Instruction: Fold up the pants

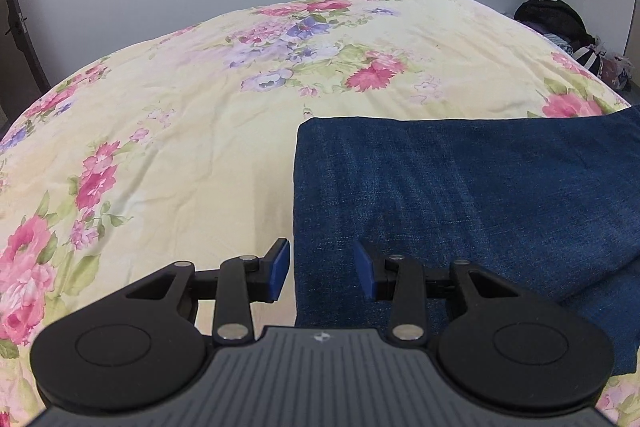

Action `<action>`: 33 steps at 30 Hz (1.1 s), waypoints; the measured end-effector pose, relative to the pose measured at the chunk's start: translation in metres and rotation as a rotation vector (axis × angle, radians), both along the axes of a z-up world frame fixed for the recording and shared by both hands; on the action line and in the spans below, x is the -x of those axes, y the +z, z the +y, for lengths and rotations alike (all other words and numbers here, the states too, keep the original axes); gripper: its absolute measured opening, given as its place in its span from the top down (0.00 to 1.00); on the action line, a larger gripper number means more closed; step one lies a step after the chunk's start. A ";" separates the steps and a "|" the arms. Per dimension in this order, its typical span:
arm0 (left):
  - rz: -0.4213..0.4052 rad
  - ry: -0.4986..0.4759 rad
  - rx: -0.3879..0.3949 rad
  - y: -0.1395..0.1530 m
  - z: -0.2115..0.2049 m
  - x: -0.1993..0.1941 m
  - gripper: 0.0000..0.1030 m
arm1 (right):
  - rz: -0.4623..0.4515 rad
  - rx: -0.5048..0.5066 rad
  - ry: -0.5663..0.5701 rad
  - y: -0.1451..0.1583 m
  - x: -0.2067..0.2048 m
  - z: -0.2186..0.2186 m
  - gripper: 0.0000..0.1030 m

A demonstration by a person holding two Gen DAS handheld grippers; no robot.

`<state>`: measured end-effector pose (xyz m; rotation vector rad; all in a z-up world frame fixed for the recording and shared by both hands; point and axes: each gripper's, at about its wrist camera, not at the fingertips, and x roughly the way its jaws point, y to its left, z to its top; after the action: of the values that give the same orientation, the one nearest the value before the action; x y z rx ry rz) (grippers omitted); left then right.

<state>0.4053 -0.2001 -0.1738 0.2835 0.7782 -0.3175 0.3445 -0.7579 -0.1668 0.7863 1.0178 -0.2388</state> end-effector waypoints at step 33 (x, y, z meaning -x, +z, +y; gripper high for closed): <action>-0.181 -0.232 -0.323 -0.061 0.014 0.069 0.44 | -0.188 -0.094 -0.253 -0.026 0.114 0.060 0.58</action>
<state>0.3366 -0.1857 -0.2348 0.7008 0.6160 -0.3783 0.2301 -0.6978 -0.1932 1.0050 0.7556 -0.3295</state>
